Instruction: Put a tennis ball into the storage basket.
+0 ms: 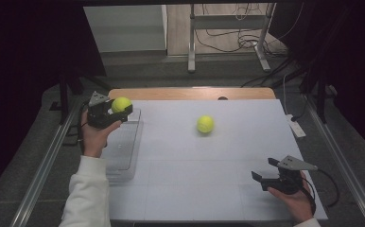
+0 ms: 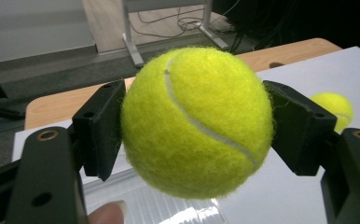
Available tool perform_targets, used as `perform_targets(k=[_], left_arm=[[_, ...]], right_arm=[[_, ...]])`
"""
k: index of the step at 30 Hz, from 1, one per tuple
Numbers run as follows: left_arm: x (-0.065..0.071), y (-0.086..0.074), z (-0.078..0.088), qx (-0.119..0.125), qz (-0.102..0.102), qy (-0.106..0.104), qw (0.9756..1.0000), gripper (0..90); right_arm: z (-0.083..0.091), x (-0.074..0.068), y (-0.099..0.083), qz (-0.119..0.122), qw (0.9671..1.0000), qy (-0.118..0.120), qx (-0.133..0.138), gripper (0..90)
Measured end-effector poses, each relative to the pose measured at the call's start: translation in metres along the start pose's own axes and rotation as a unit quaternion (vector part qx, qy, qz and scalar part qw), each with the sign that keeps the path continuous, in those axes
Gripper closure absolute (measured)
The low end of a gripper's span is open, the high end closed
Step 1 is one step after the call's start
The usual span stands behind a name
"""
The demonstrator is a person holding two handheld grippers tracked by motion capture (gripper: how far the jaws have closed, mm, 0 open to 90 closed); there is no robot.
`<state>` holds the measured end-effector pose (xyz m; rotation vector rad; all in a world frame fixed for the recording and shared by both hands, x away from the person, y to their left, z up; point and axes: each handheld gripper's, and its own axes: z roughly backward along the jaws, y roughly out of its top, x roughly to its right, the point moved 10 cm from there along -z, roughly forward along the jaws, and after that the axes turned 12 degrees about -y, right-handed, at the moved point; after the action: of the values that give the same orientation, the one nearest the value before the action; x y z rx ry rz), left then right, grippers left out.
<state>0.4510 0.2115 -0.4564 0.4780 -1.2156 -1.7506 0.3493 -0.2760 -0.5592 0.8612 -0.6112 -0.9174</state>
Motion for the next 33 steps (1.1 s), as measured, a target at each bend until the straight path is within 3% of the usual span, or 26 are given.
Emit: perform_targets(k=[33], left_arm=[[-0.033,-0.012,0.006,-0.009,0.028,0.031,0.9991,27.0]], right_arm=[[0.000,0.000,-0.001,0.000,1.0000,0.000,-0.001,12.2]])
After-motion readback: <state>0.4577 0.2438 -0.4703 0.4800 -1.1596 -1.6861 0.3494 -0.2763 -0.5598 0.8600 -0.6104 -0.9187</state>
